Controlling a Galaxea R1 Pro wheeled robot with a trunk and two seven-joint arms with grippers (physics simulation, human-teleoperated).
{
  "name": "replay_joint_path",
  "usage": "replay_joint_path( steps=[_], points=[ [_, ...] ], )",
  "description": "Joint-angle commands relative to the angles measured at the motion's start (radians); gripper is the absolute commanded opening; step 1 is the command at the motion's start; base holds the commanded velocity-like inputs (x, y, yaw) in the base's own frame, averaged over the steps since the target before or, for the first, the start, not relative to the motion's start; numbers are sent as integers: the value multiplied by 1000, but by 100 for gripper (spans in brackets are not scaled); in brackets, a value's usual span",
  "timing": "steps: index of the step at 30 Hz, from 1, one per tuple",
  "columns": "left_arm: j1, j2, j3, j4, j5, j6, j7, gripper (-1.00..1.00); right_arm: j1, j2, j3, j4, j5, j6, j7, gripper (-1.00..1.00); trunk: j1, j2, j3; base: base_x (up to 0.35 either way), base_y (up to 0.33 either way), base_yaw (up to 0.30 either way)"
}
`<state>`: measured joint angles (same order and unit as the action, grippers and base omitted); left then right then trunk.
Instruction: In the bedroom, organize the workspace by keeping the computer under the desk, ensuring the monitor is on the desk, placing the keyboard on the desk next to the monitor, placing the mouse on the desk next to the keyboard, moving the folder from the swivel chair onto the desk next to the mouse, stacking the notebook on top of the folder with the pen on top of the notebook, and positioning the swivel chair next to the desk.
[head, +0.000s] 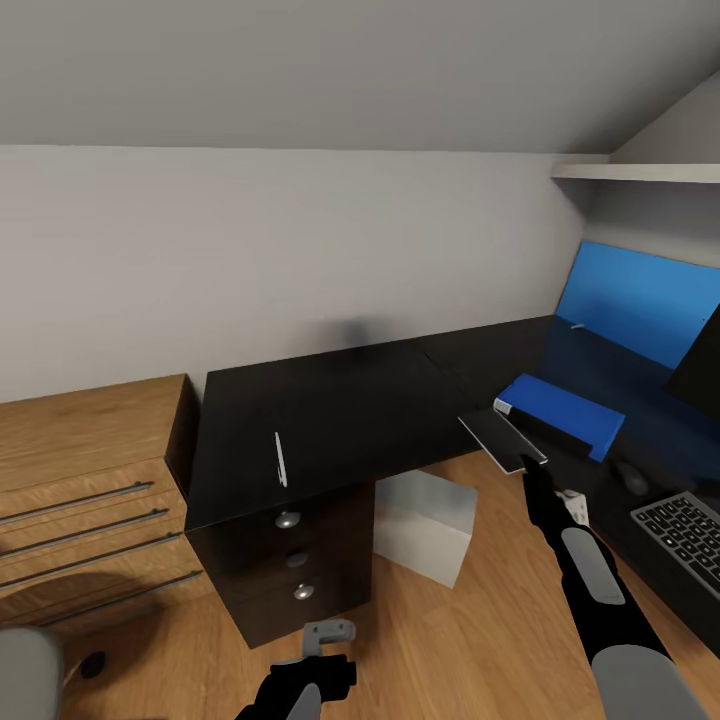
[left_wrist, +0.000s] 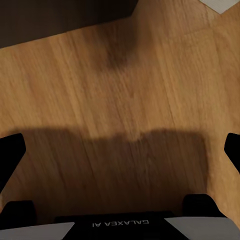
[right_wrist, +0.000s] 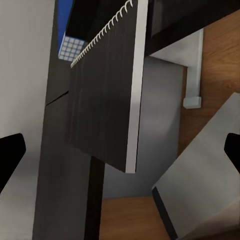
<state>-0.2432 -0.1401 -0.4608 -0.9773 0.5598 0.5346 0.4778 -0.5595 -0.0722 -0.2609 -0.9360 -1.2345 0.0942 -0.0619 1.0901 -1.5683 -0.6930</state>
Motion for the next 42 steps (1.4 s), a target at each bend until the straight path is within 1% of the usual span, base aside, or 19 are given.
replay_joint_path(
  steps=[1, 8, 18, 28, 42],
  points=[
    [-1, 0, -2, -1, 10, 1, 10, 100, 0, 0, -1, -2, -7, 5, -6, 100, 0, -1, -1, 47, 0, 0],
    [-1, 0, -2, -1, 10, 0, 9, 100, 0, 0, -1, -1, -7, 5, -6, 100, 0, -1, -1, 97, 0, 0],
    [-1, 0, -2, 3, 11, 1, 7, 100, 0, 0, -2, -1, -8, 6, -6, 100, 0, -1, -1, 24, 0, 0],
    [-1, 0, -2, 5, 11, 0, 7, 100, 0, -1, -2, -1, -7, 6, -6, 100, 0, -1, -1, 143, 0, 0],
    [-1, -1, -2, 24, 9, 1, 7, 100, -1, -3, -4, 1, -8, 6, -6, 100, 0, -1, -1, 15, 0, 0]
  ],
)
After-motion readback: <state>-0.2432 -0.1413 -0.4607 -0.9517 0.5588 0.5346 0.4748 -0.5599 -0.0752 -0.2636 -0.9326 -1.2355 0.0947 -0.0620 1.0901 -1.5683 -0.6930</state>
